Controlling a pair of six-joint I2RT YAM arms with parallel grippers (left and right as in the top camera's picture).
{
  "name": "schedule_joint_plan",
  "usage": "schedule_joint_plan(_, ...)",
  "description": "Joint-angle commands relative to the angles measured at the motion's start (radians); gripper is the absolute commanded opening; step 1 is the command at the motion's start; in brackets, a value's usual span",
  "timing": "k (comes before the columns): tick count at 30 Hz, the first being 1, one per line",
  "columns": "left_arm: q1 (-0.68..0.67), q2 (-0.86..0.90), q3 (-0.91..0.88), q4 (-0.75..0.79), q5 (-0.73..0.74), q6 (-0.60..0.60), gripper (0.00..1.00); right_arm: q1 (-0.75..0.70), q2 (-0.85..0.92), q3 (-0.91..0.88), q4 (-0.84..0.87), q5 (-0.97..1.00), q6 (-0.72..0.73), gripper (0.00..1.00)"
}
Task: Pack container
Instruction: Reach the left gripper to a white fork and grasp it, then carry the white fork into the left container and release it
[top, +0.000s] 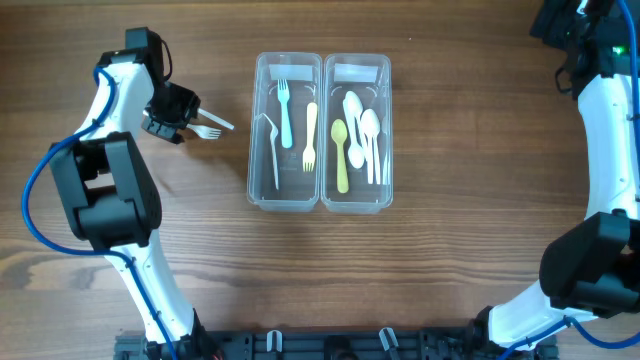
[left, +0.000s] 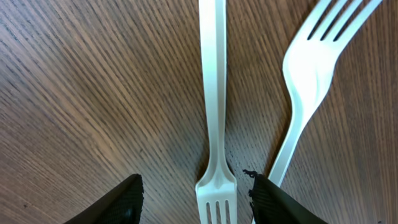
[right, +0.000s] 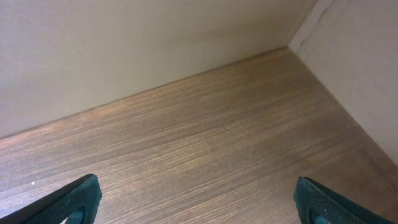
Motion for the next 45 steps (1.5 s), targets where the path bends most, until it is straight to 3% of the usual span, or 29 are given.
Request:
schedule_joint_plan(1, -0.001, 0.005, -0.003, 0.007, 0.007, 0.016, 0.58, 0.002, -0.012, 0.018, 0.002, 0.017, 0.011, 1.0)
schedule_joint_plan(4, -0.001, 0.009, -0.003, 0.014, -0.003, 0.015, 0.61, 0.002, -0.012, 0.018, 0.002, 0.017, 0.011, 1.0)
schedule_joint_plan(14, 0.0, 0.066, -0.004, 0.021, -0.011, 0.013, 0.58, 0.002, -0.012, 0.018, 0.002, 0.017, 0.011, 1.0)
schedule_joint_plan(15, 0.002, 0.066, -0.004, 0.021, -0.013, 0.013, 0.55, 0.002, -0.012, 0.018, 0.002, 0.017, 0.011, 1.0)
schedule_joint_plan(18, 0.002, 0.066, -0.004, 0.02, -0.011, 0.013, 0.17, 0.002, -0.012, 0.018, 0.002, 0.017, 0.011, 1.0)
schedule_joint_plan(19, 0.002, 0.066, -0.004, 0.02, -0.006, 0.013, 0.1, 0.002, -0.012, 0.018, 0.002, 0.017, 0.011, 1.0)
schedule_joint_plan(25, 0.002, 0.044, -0.003, -0.021, 0.012, 0.018, 0.04, 0.002, -0.012, 0.018, 0.002, 0.017, 0.011, 1.0)
schedule_joint_plan(28, 0.002, -0.044, -0.003, -0.043, -0.047, 0.018, 0.04, 0.002, -0.012, 0.018, 0.002, 0.017, 0.011, 1.0)
schedule_joint_plan(32, -0.013, -0.275, -0.003, -0.027, -0.025, 0.17, 0.04, 0.002, -0.012, 0.018, 0.002, 0.018, 0.011, 1.0)
schedule_joint_plan(36, -0.115, -0.412, -0.003, 0.009, 0.08, 0.505, 0.04, 0.002, -0.012, 0.018, 0.002, 0.017, 0.011, 1.0)
schedule_joint_plan(39, -0.236, -0.395, -0.003, -0.026, 0.113, 0.703, 0.04, 0.002, -0.012, 0.018, 0.002, 0.017, 0.011, 1.0)
schedule_joint_plan(45, -0.407, -0.258, -0.004, -0.05, 0.109, 0.833, 0.04, 0.002, -0.012, 0.018, 0.002, 0.017, 0.011, 1.0)
